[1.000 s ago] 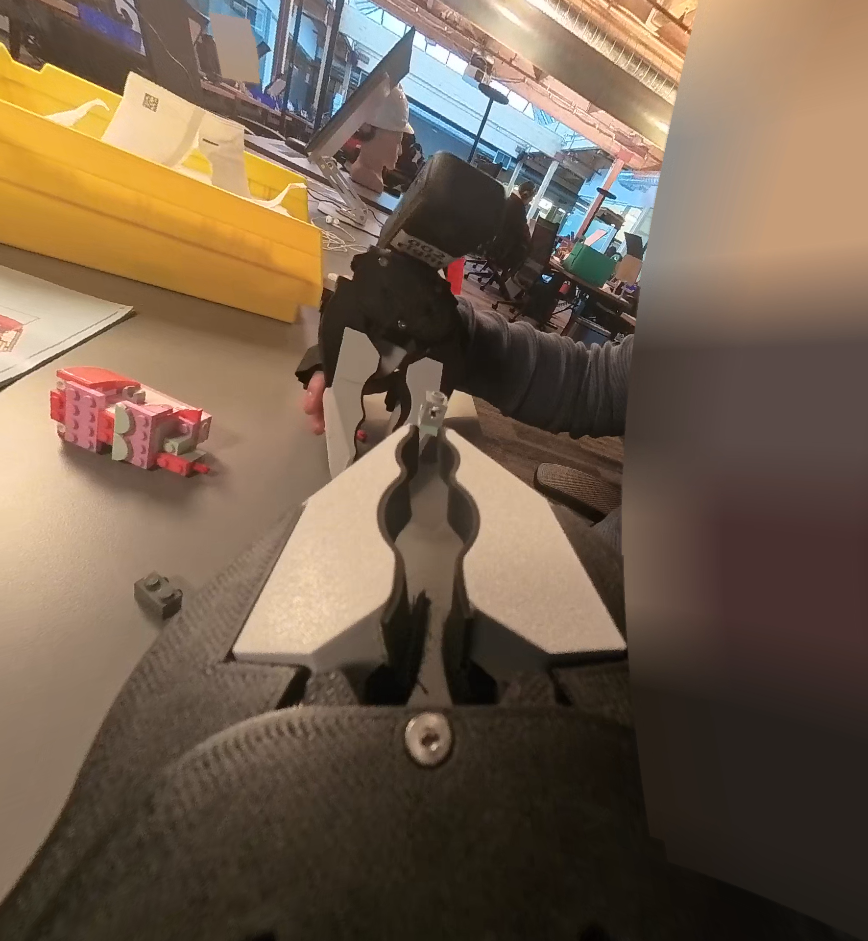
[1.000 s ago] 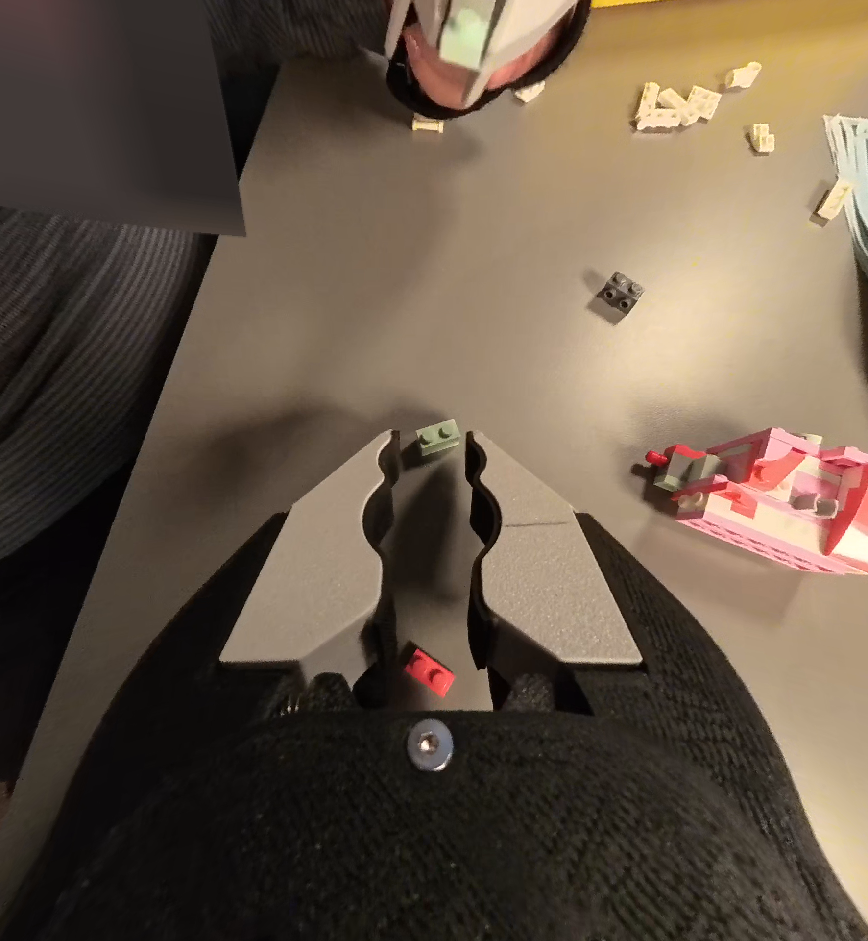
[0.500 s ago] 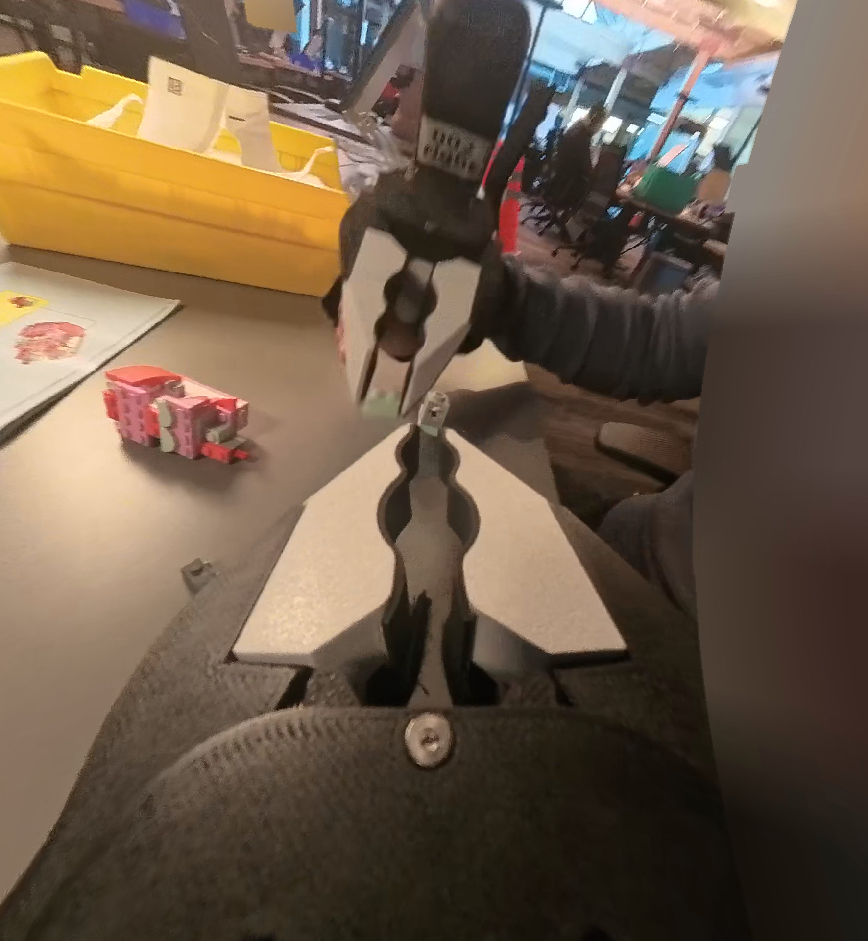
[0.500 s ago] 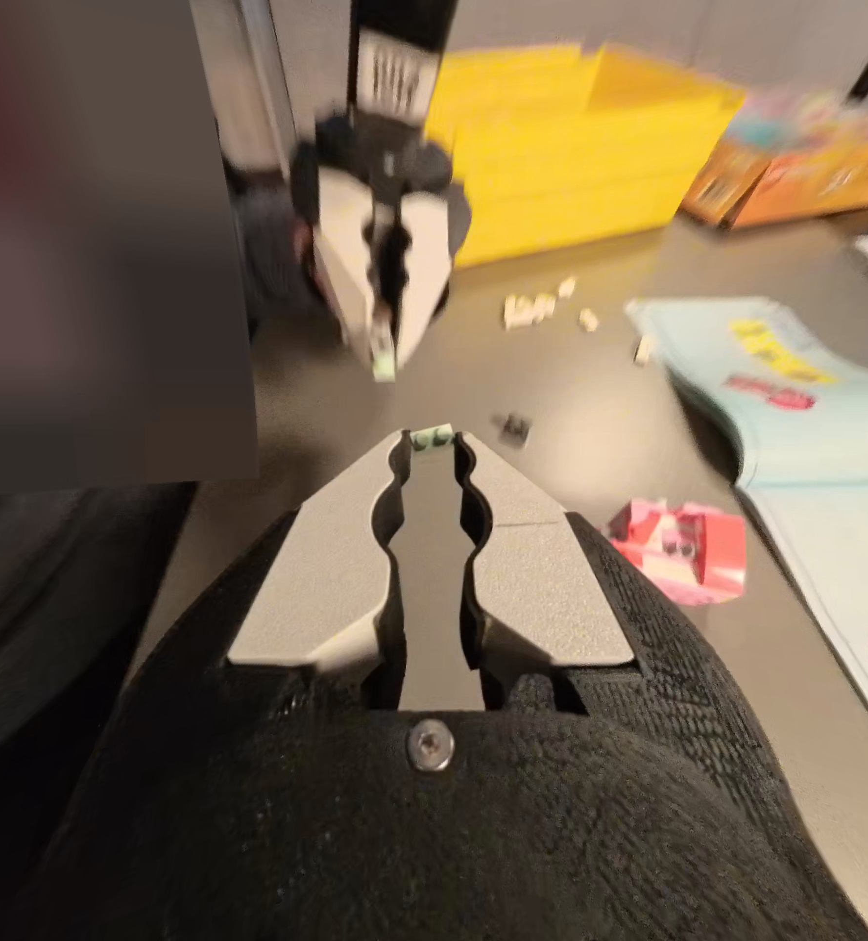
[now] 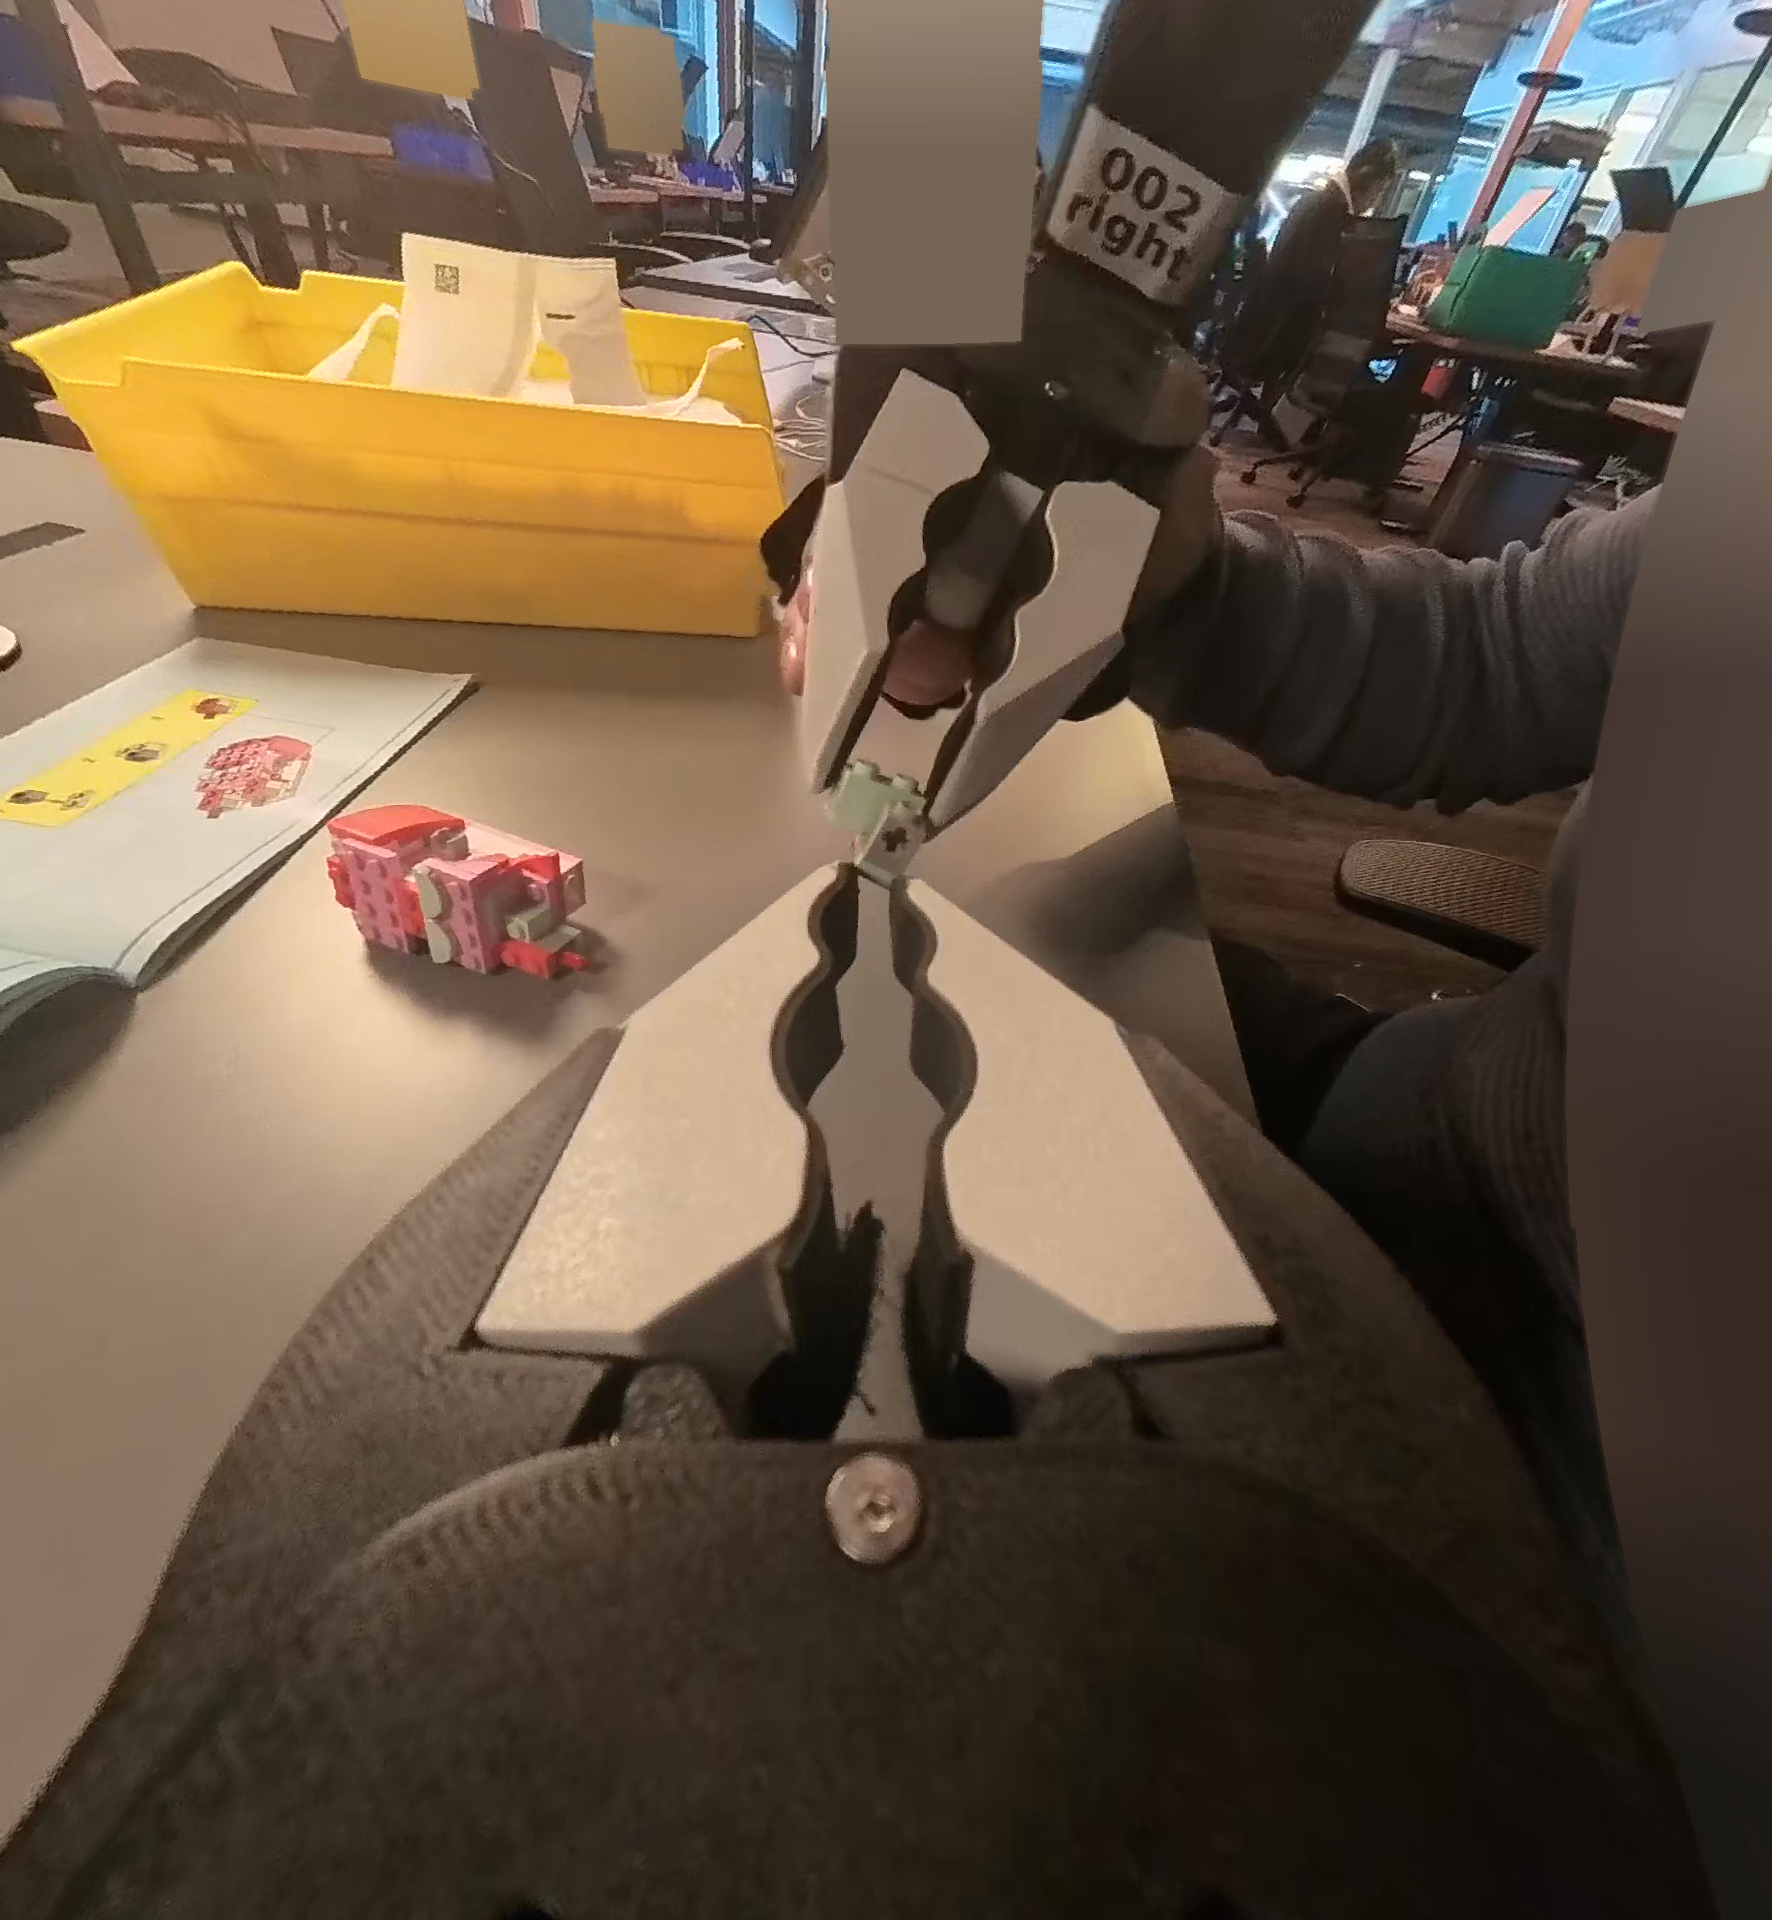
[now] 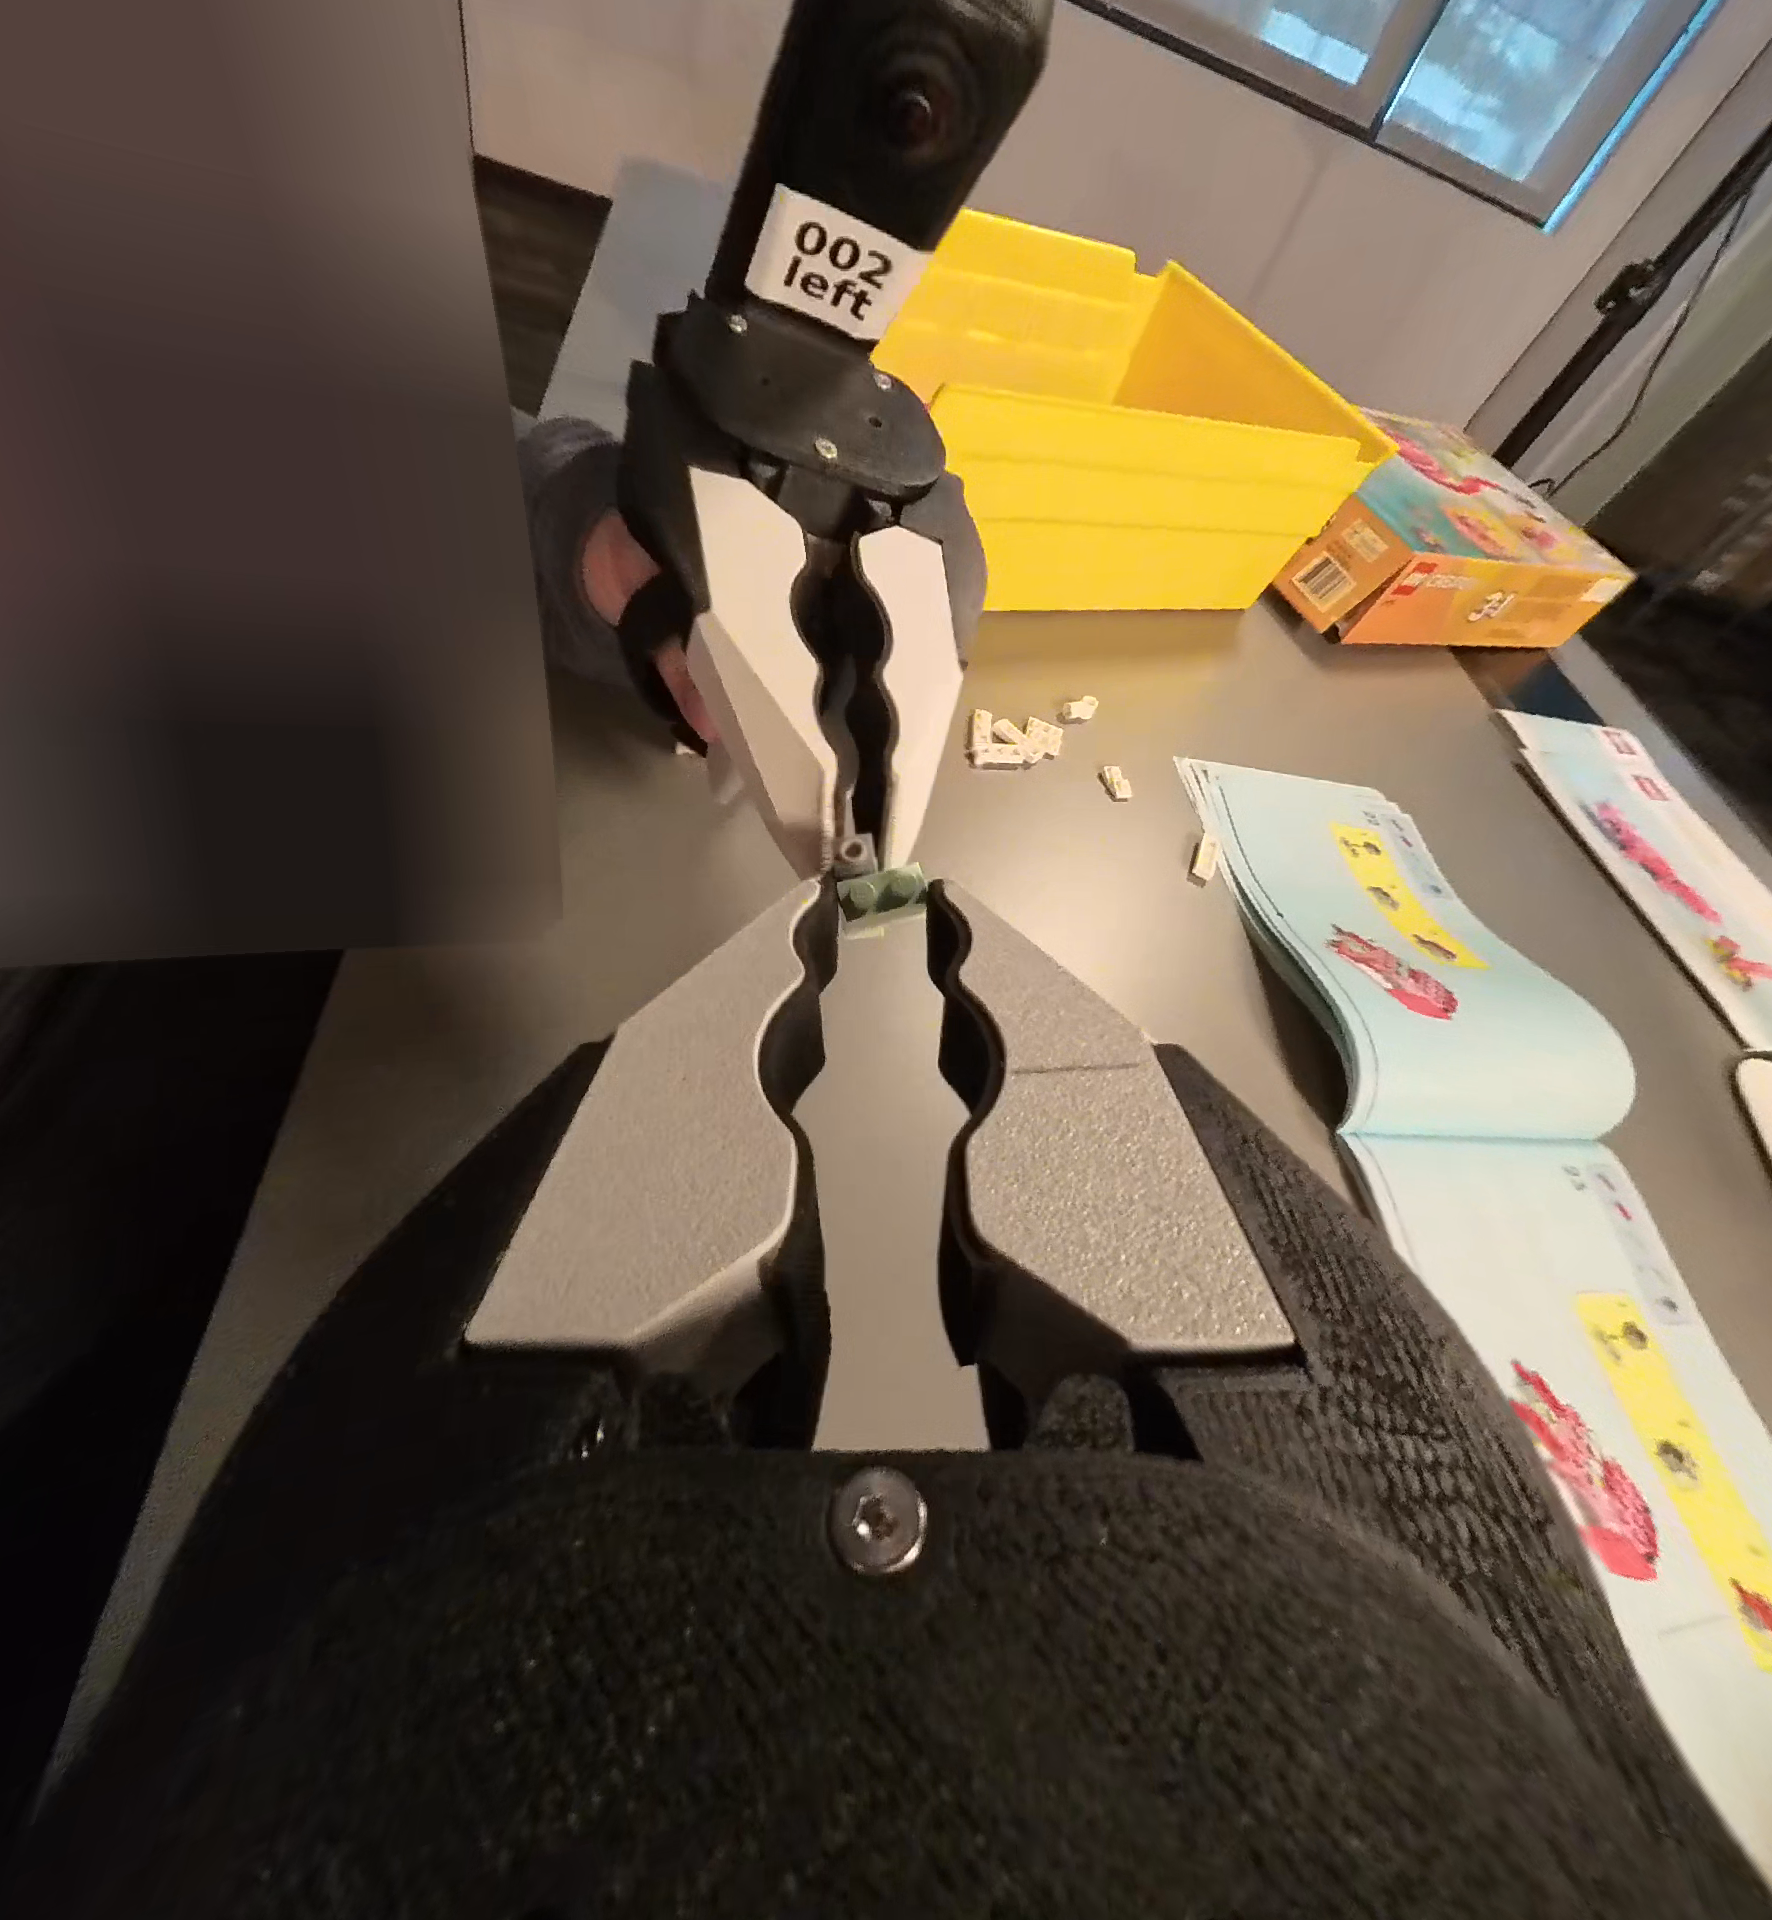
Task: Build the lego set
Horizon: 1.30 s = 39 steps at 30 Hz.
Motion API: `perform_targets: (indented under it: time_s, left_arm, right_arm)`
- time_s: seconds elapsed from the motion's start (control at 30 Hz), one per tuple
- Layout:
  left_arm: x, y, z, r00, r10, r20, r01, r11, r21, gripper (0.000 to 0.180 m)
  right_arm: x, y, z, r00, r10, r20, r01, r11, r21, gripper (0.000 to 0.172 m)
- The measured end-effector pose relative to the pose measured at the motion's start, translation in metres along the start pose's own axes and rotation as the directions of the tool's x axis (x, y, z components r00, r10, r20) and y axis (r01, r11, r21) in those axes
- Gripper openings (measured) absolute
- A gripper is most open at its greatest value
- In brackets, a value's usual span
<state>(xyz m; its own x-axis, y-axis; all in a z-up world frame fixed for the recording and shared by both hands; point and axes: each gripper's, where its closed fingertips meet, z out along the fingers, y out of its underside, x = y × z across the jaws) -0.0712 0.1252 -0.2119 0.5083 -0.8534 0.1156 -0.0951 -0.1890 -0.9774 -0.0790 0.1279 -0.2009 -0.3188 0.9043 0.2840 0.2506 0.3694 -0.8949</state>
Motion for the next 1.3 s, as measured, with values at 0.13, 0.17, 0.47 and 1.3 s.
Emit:
perform_targets:
  time_s: [0.13, 0.17, 0.47, 1.3]
  left_arm:
    - [0.001, -0.002, 0.0, 0.999, -0.035, -0.014, 0.035, 0.999, 0.019, 0.005]
    - [0.0, -0.003, -0.001, 0.999, -0.05, -0.015, 0.05, 0.998, 0.029, 0.005]
    - [-0.002, -0.017, -0.006, 0.977, -0.194, -0.088, 0.205, 0.969, 0.137, 0.005]
    - [0.021, -0.034, -0.003, 0.971, -0.128, -0.203, 0.178, 0.952, 0.251, 0.0]
  right_arm:
    - [0.001, -0.002, 0.0, 0.998, -0.047, -0.042, 0.047, 0.999, 0.007, 0.015]
    - [0.002, -0.003, 0.0, 0.997, -0.054, -0.061, 0.055, 0.998, 0.01, 0.015]
    - [0.008, -0.014, -0.001, 0.976, -0.053, -0.21, 0.075, 0.992, 0.097, 0.015]
    - [0.004, -0.038, -0.007, 0.954, 0.291, -0.064, -0.241, 0.879, 0.412, 0.015]
